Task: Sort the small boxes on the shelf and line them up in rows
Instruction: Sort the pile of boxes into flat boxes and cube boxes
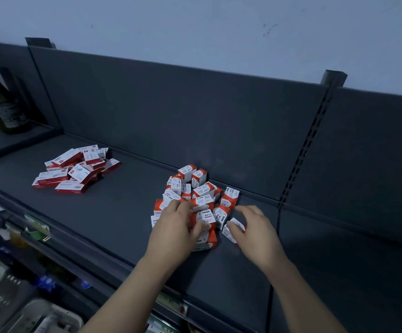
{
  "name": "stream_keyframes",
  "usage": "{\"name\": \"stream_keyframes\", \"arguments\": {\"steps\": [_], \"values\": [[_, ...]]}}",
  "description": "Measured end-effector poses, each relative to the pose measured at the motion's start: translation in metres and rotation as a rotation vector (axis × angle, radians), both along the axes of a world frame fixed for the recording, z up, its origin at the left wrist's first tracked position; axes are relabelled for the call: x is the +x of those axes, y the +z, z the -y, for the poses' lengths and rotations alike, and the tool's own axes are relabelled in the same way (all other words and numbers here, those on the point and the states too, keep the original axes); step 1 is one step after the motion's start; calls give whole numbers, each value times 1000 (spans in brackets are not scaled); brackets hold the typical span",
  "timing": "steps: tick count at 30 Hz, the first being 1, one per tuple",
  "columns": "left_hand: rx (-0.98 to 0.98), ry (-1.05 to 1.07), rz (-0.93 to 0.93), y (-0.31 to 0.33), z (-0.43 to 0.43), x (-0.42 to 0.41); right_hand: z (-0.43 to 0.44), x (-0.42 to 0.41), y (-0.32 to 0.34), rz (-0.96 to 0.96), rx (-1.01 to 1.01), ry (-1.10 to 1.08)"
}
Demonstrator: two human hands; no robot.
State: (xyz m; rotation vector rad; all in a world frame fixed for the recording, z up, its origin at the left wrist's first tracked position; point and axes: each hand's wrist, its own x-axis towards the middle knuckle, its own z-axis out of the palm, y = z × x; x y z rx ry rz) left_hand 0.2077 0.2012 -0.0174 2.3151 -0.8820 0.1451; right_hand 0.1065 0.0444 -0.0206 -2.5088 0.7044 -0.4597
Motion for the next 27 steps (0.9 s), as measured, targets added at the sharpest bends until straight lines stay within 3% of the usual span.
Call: {"name": "stream_keyframes", "arguments": {"steps": [6, 13, 27], "values": [[30, 76, 132, 19, -25, 28, -18, 32, 29, 63, -116, 62], [91, 145, 156, 29, -78, 87, -67, 95, 43, 61, -204, 138], [228, 196, 178, 9, -214, 246, -199, 247, 18, -27, -79, 125]]}}
